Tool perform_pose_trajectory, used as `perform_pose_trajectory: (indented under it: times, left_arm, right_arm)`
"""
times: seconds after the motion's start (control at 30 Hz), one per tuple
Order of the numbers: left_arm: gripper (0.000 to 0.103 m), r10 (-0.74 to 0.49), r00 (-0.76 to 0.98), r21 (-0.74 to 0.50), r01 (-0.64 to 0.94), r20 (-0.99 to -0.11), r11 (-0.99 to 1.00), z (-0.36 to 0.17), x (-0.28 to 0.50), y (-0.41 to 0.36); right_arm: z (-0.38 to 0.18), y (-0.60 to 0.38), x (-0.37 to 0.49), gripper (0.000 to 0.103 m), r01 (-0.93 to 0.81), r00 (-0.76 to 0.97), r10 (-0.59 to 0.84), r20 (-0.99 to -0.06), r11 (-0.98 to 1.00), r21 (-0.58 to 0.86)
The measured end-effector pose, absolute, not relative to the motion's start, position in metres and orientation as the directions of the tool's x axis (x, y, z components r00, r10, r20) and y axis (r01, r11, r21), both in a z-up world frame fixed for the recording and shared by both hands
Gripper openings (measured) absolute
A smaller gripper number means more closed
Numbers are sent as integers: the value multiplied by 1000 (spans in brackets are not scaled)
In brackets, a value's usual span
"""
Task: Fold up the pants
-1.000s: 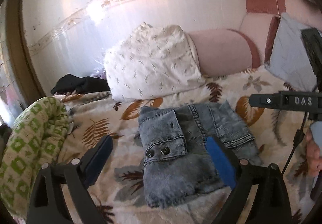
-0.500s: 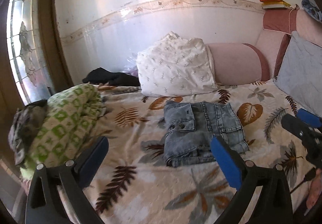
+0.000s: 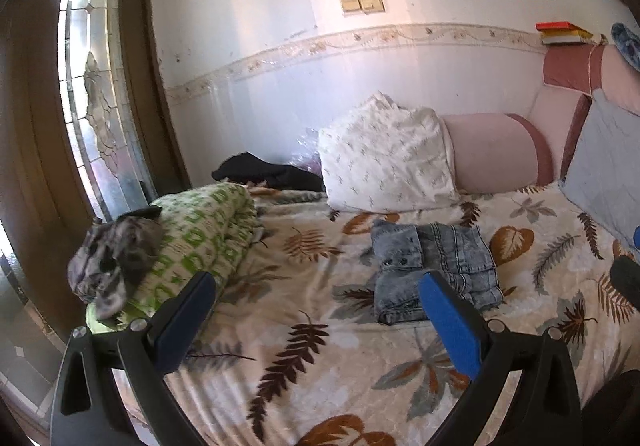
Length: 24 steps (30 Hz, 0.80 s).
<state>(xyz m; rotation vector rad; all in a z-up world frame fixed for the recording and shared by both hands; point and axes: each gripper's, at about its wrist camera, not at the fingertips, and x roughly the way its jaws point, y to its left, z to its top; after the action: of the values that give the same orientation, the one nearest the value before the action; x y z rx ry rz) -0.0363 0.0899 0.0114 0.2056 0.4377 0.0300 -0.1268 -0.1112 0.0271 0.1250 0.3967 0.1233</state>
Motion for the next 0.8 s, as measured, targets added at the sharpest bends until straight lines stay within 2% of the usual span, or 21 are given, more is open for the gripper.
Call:
perform_pose_trajectory:
  times: [0.3, 0.5, 0.8]
  left_arm:
    - [103, 134, 917, 212, -55, -376, 976, 38, -57, 117]
    - [103, 185, 907, 211, -110, -378, 971, 45, -54, 132]
    - [103, 211, 883, 219, -128, -418, 967, 40, -44, 136]
  right_arm:
    - [69, -91, -147, 83, -122, 933, 165, -320, 981, 150]
    - [82, -76, -153, 85, -150, 939, 186, -291, 978, 143]
    - [75, -61, -143, 88, -192, 918, 223, -329, 973, 125]
